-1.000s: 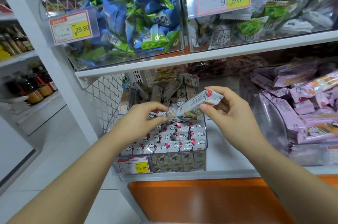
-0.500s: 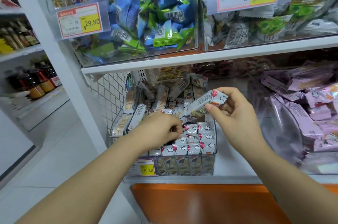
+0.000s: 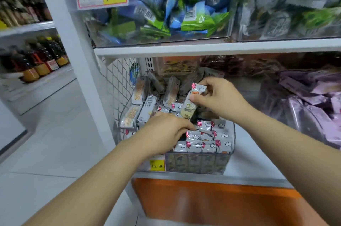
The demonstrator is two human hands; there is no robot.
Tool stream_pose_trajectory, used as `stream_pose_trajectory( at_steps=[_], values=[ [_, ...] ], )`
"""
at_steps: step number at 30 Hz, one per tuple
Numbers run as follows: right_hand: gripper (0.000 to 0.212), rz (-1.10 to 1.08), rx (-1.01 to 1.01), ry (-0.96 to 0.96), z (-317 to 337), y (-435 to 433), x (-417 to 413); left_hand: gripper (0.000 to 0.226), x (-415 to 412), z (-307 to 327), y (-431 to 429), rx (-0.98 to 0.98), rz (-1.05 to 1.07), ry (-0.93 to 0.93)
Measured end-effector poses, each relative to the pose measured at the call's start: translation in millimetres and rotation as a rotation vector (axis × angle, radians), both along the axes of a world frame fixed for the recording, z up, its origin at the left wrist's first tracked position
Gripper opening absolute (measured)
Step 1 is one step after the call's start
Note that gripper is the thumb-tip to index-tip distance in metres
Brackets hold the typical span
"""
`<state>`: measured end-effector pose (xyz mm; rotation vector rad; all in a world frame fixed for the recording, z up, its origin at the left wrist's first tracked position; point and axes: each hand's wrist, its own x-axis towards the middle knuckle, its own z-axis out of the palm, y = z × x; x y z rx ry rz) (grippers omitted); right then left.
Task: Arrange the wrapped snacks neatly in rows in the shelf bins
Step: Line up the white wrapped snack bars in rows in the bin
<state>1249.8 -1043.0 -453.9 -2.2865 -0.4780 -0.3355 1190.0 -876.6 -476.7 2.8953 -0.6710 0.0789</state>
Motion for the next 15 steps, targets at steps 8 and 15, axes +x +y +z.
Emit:
stream_pose_trajectory(
  at_steps=[8,15],
  values=[
    [0.029,0.075,-0.155,0.05,11,-2,1,0.032,-2,5,16,-0.167,-0.009,0.051],
    [0.021,0.203,-0.317,0.044,24,9,-4,0.031,0,-2,38,0.071,0.026,-0.117]
  ],
)
